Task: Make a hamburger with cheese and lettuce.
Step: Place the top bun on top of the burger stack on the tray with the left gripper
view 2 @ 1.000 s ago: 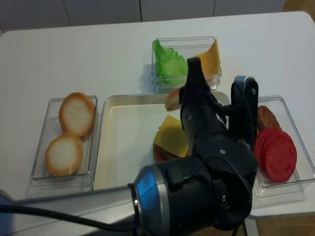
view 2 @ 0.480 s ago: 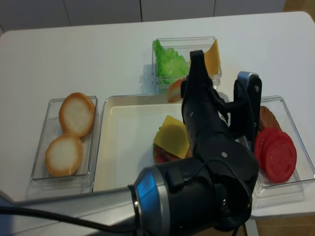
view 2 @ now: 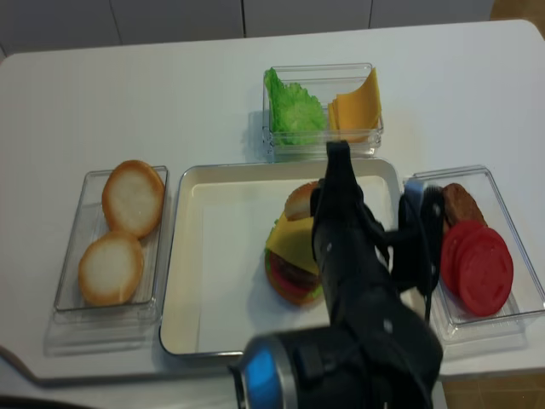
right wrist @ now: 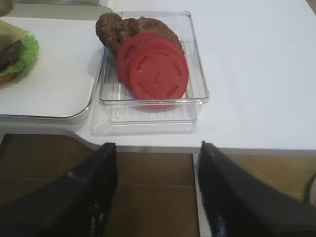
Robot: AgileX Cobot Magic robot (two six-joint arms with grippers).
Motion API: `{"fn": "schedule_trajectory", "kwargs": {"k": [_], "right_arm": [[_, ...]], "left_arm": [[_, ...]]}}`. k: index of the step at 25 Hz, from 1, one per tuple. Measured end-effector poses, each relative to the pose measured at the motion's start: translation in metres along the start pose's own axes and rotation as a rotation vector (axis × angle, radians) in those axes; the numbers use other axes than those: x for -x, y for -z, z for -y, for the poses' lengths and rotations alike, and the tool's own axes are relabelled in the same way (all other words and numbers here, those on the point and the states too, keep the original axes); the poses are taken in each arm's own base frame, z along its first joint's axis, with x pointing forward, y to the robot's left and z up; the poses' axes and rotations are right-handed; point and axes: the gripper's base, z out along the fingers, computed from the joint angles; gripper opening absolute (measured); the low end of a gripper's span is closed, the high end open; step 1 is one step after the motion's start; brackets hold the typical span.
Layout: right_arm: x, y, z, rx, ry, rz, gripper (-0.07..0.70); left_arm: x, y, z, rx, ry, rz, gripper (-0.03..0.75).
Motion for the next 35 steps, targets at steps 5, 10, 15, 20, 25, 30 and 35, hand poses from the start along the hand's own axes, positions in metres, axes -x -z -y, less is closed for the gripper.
{"fn": "schedule_trajectory", "kwargs": {"k": [5, 10, 15, 20, 25, 30, 35], "right_arm": [[0.000, 0.000, 0.000, 0.000, 0.000, 0.000, 0.399], [0.000, 0.000, 0.000, 0.000, 0.000, 0.000, 0.399], [0.000, 0.000, 0.000, 0.000, 0.000, 0.000, 0.399], [0.000, 0.000, 0.000, 0.000, 0.000, 0.000, 0.399], [0.000, 0.000, 0.000, 0.000, 0.000, 0.000, 0.399], [0.000, 0.000, 0.000, 0.000, 0.000, 0.000, 0.399], [0.000, 0.000, 0.000, 0.000, 0.000, 0.000, 0.399]], "left_arm": [[0.006, 0.011, 0.007, 0.059, -0.025, 0.061, 0.151], [0.007, 0.012, 0.010, 0.072, -0.030, 0.075, 0.151], [0.007, 0.012, 0.009, 0.080, -0.019, 0.080, 0.151], [0.003, 0.006, 0.011, 0.056, -0.020, 0.052, 0.151], [-0.008, 0.001, 0.010, 0.072, -0.073, 0.037, 0.151], [-0.017, -0.004, 0.000, 0.114, -0.102, 0.028, 0.151], [-0.023, -0.010, 0.003, 0.100, -0.065, 0.011, 0.151]]}}
